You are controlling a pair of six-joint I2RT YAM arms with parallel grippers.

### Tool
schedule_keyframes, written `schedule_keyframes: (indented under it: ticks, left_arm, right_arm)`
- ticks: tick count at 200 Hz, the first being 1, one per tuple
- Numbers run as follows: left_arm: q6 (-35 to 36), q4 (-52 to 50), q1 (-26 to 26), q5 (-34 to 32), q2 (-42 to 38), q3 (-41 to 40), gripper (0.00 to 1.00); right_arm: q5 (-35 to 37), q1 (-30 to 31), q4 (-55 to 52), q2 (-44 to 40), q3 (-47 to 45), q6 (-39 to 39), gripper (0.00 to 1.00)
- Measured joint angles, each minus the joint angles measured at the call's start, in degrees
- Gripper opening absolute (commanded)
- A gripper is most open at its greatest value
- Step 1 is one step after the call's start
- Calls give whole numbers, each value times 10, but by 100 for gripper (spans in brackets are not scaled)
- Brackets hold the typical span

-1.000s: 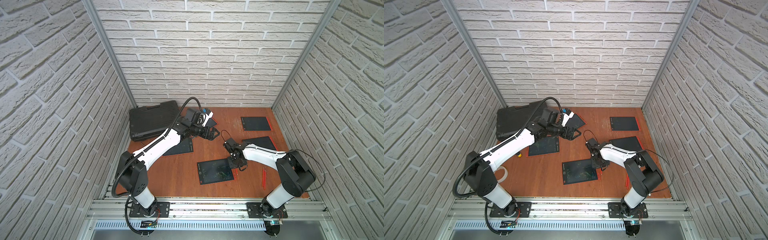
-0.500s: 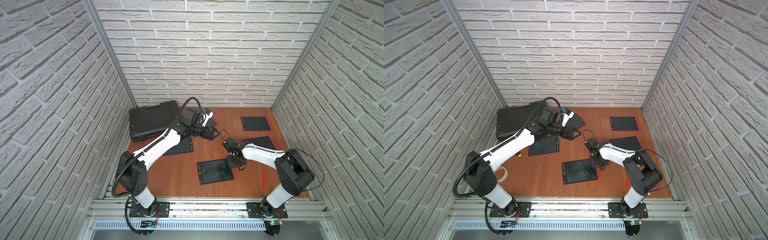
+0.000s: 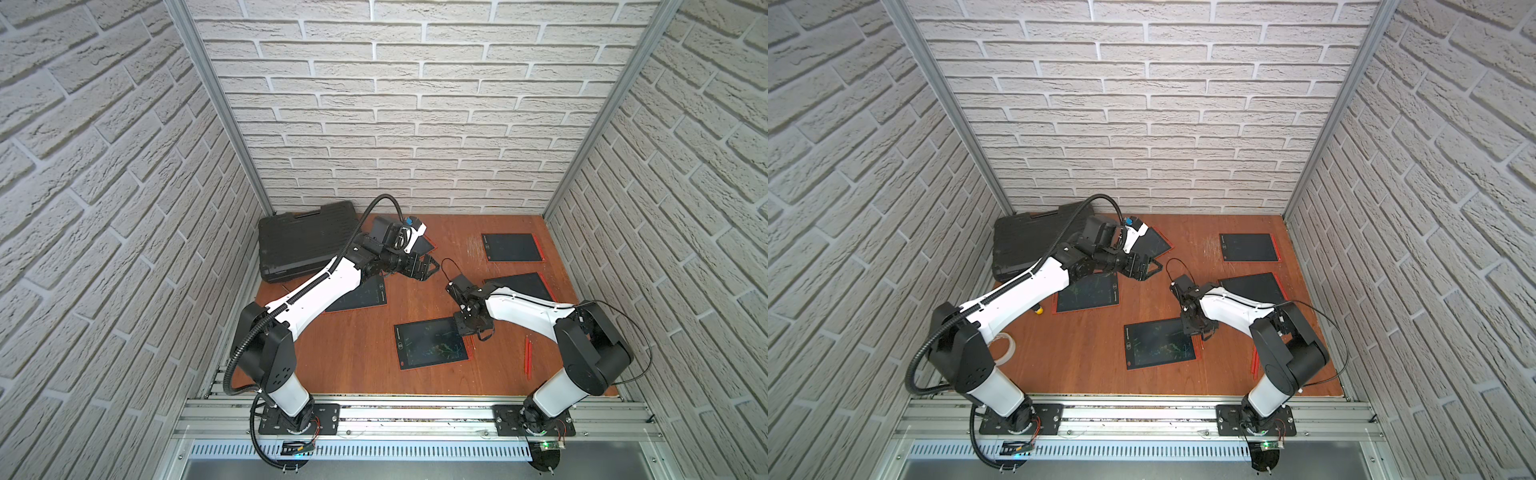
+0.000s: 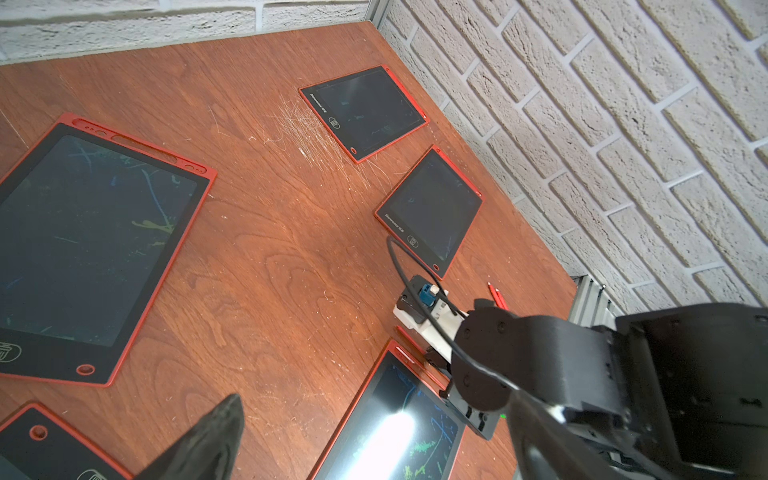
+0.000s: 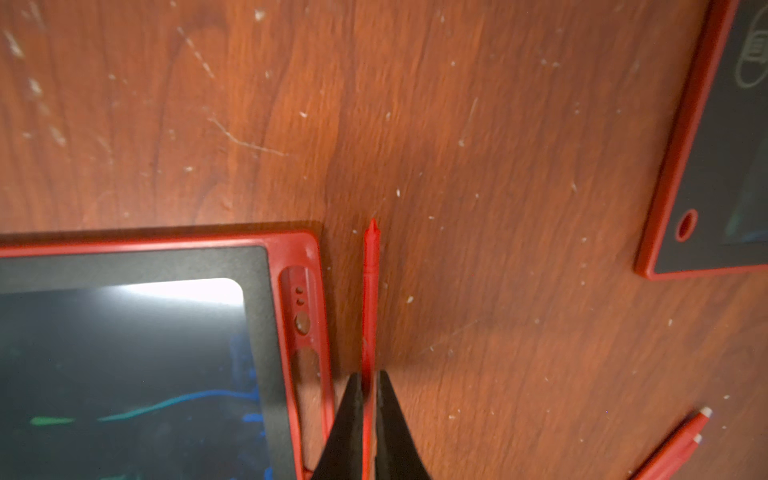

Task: Place the stylus back onto the writing tablet
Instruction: Pick up the stylus from the center of the board.

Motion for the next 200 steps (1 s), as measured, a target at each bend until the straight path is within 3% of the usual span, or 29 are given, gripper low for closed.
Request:
schedule_keyframes:
  ticks: [104, 200]
  left_arm:
    - [0, 0, -1, 0, 0, 0, 98]
    - [0, 0, -1, 0, 0, 0, 98]
  right_arm:
    - [-4, 4, -3, -7, -8, 5, 14]
    - [-2, 6, 4, 10, -7, 9, 11]
